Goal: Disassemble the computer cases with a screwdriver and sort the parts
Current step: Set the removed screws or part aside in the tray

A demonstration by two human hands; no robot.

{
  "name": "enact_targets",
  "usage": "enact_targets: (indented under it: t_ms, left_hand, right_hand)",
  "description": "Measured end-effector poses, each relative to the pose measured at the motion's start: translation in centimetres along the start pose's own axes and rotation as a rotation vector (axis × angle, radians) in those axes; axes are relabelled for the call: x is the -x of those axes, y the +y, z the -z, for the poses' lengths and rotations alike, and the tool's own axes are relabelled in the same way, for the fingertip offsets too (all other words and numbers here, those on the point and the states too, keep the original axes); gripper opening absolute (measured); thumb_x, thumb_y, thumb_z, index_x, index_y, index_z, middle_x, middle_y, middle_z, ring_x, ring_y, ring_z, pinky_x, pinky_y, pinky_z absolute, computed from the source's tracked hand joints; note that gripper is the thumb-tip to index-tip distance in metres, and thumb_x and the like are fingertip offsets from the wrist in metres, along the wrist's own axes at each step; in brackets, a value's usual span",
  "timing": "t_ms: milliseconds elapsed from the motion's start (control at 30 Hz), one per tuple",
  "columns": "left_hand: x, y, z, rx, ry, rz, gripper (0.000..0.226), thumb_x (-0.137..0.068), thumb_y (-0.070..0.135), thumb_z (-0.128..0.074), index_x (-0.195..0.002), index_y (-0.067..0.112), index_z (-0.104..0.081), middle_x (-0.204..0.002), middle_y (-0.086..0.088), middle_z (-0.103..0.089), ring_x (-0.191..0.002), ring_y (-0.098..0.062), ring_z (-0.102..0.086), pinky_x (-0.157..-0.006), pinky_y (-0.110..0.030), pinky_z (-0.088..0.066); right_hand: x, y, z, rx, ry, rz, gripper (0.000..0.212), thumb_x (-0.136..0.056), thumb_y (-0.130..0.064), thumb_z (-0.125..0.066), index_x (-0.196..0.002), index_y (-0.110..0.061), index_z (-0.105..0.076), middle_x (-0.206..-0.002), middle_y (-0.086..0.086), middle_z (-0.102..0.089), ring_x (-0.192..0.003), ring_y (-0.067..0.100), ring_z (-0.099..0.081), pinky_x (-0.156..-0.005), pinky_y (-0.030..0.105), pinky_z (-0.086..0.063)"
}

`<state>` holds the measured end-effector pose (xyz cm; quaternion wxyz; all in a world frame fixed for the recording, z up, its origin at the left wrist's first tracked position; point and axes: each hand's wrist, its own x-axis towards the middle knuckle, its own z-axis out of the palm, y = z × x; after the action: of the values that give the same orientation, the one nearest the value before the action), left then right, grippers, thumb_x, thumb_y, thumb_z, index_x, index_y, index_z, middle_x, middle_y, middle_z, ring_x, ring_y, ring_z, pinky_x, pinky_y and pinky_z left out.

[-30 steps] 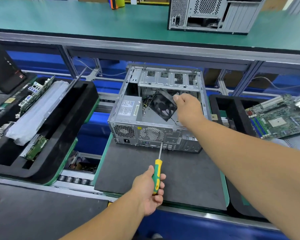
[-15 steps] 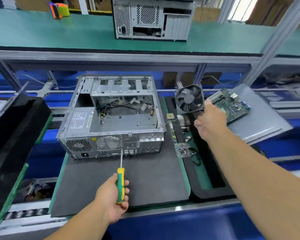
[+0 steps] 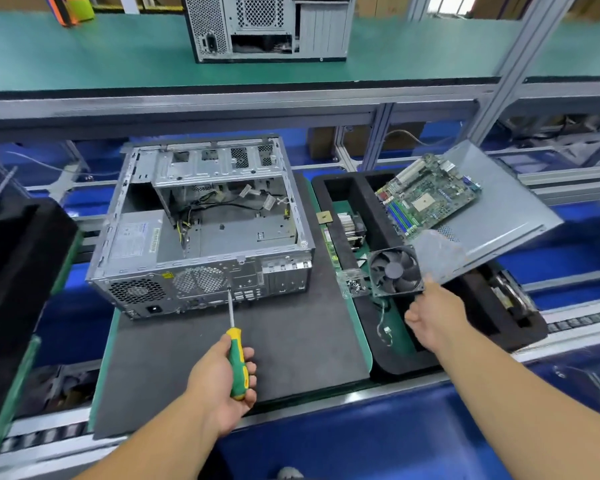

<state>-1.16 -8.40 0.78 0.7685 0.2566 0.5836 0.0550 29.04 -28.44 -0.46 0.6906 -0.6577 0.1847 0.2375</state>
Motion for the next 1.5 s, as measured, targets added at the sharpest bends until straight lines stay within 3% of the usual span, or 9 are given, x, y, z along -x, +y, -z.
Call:
enact_targets:
  t_ms: [133,367,567,700,767,833,933,1067,1500]
  left_hand:
    - [0.3,0.0,-0.2,-0.002,0.008,-0.012,0.05,-0.103,0.055,-0.047,-0.094,0.012,-0.07,-0.066,-0.005,-0.06,-0.057,-0.019,-0.048,-0.052,-0.028,-0.037]
    - [0.2,0.1,0.0,0.002,0.008,-0.016,0.049,-0.102,0.055,-0.049,-0.096,0.012,-0.071,-0.068,-0.005,-0.06,-0.055,-0.019,-0.049,-0.051,-0.028,-0.038]
    - [0.1,0.0,0.4,0.003,0.015,-0.03,0.046,-0.102,0.053,-0.052,-0.097,0.011,-0.071,-0.068,-0.005,-0.061,-0.056,-0.019,-0.05,-0.052,-0.028,-0.04]
    - [-0.1,-0.1,0.6,-0.002,0.02,-0.053,0.033,-0.095,0.046,-0.069,-0.097,0.013,-0.067,-0.071,-0.007,-0.062,-0.057,-0.018,-0.05,-0.049,-0.027,-0.039]
    - [-0.2,-0.4,0.7,-0.021,0.035,-0.102,0.028,-0.091,0.034,-0.078,-0.103,0.01,-0.068,-0.071,-0.007,-0.063,-0.057,-0.018,-0.052,-0.046,-0.028,-0.039]
    - [-0.3,-0.5,0.9,-0.043,0.042,-0.144,0.023,-0.092,0.025,-0.077,-0.105,0.008,-0.068,-0.07,-0.007,-0.063,-0.057,-0.017,-0.053,-0.045,-0.028,-0.04]
    - [-0.2,-0.3,1.1,-0.062,0.055,-0.171,0.017,-0.096,0.025,-0.072,-0.1,0.01,-0.067,-0.067,-0.004,-0.063,-0.057,-0.015,-0.053,-0.045,-0.027,-0.04]
    - [0.3,-0.1,1.3,-0.077,0.036,-0.211,0.016,-0.099,0.027,-0.068,-0.101,0.012,-0.064,-0.068,-0.004,-0.062,-0.056,-0.014,-0.052,-0.045,-0.026,-0.039]
    - [0.8,-0.4,4.0,-0.244,0.054,-0.276,0.021,-0.096,0.031,-0.069,-0.105,0.013,-0.061,-0.07,-0.003,-0.062,-0.052,-0.011,-0.048,-0.045,-0.025,-0.036]
  right_hand:
    - [1.8,3.5,-2.5,-0.076,-0.07,-0.13,0.018,-0.108,-0.028,-0.05,-0.094,-0.025,-0.06,-0.047,-0.006,-0.016,-0.037,0.011,-0.015,-0.046,0.025,-0.014]
    - [4.0,6.5,-5.3,-0.097,-0.129,-0.207,0.025,-0.106,-0.031,-0.055,-0.081,-0.026,-0.054,-0.053,-0.006,-0.015,-0.044,0.011,-0.013,-0.042,0.025,-0.012]
    - [4.8,6.5,-5.9,0.311,-0.076,-0.205,0.023,-0.102,-0.036,-0.059,-0.089,-0.017,-0.06,-0.061,-0.001,-0.029,-0.04,0.014,-0.018,-0.043,0.023,-0.018]
    - [6.2,5.3,-5.2,0.591,-0.027,0.08,0.023,-0.096,-0.013,-0.054,-0.077,-0.025,-0.057,-0.072,-0.004,-0.051,-0.058,0.021,-0.046,-0.046,0.022,-0.039]
    - [7.9,5.2,-5.3,0.593,0.084,0.313,0.021,-0.095,-0.014,-0.052,-0.082,-0.029,-0.059,-0.08,-0.009,-0.06,-0.067,0.018,-0.055,-0.055,0.024,-0.044]
    - [10.1,5.8,-7.1,0.568,-0.018,0.391,0.016,-0.093,-0.024,-0.056,-0.088,-0.036,-0.065,-0.081,-0.011,-0.066,-0.068,0.009,-0.058,-0.062,0.028,-0.048]
    - [12.2,8.6,-12.2,0.396,-0.367,0.122,0.015,-0.095,-0.026,-0.06,-0.088,-0.027,-0.072,-0.055,-0.008,-0.048,-0.047,0.01,-0.036,-0.044,0.026,-0.031]
    - [13.0,10.6,-19.6,0.12,-0.455,-0.368,0.017,-0.101,-0.012,-0.049,-0.096,-0.009,-0.065,-0.046,-0.006,-0.026,-0.04,0.011,-0.018,-0.043,0.025,-0.018]
    - [12.5,12.5,-24.1,-0.073,-0.549,-0.565,0.041,-0.1,-0.029,-0.042,-0.087,-0.003,-0.071,-0.059,-0.003,-0.026,-0.048,0.012,-0.019,-0.045,0.024,-0.024]
